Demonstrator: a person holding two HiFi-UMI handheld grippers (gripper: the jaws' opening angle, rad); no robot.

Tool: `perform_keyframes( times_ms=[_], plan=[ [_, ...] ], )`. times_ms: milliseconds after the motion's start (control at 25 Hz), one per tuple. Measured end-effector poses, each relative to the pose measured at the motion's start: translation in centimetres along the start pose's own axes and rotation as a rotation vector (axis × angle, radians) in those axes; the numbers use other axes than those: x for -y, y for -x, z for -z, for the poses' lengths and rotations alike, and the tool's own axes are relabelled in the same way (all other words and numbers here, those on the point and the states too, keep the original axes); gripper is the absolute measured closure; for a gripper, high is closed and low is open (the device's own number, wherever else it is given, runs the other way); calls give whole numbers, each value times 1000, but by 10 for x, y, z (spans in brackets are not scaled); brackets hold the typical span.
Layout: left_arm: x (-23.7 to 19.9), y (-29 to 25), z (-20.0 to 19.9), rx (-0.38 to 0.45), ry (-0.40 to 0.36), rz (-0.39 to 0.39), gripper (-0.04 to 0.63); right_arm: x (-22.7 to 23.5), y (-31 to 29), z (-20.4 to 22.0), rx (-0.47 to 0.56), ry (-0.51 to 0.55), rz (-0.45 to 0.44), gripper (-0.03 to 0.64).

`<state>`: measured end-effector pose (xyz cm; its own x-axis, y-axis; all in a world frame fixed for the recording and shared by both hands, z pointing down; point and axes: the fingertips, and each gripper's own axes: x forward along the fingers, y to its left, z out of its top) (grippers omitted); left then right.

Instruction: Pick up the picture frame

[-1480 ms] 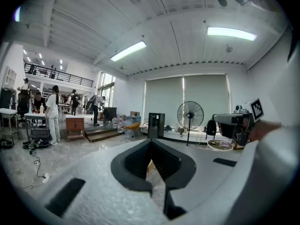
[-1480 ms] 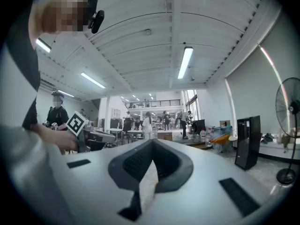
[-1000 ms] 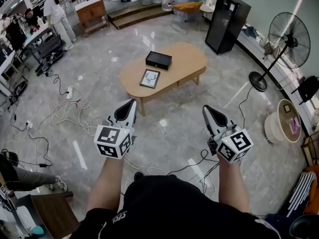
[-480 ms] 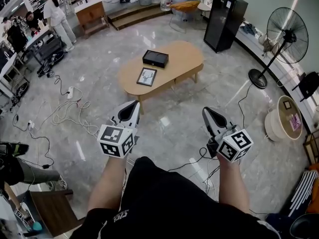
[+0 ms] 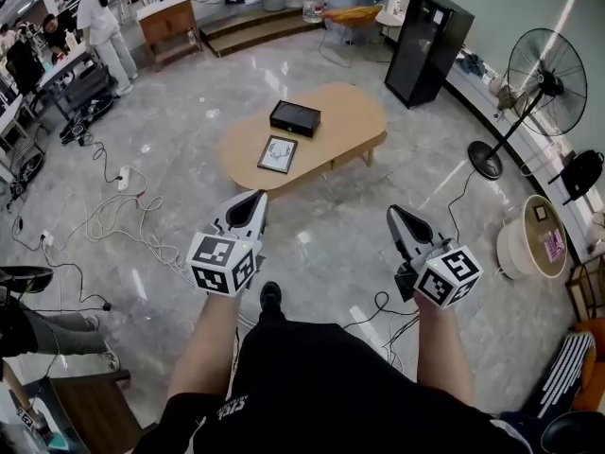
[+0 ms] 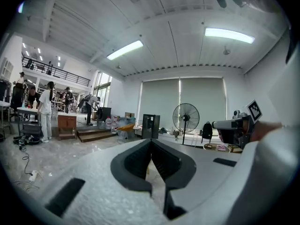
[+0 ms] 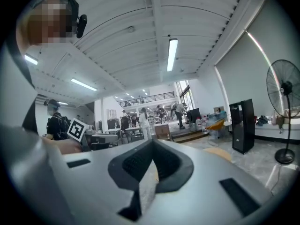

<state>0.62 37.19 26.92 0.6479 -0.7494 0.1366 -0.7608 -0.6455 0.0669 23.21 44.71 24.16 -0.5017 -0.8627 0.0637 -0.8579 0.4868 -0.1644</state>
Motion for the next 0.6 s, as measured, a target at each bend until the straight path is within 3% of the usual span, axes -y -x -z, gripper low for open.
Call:
perform_keyframes(
  times_ms=[600],
  plan=[
    [-205,-65,2,-46,67,25,584,-14,-229,16,-128,-52,-59,611]
  ],
)
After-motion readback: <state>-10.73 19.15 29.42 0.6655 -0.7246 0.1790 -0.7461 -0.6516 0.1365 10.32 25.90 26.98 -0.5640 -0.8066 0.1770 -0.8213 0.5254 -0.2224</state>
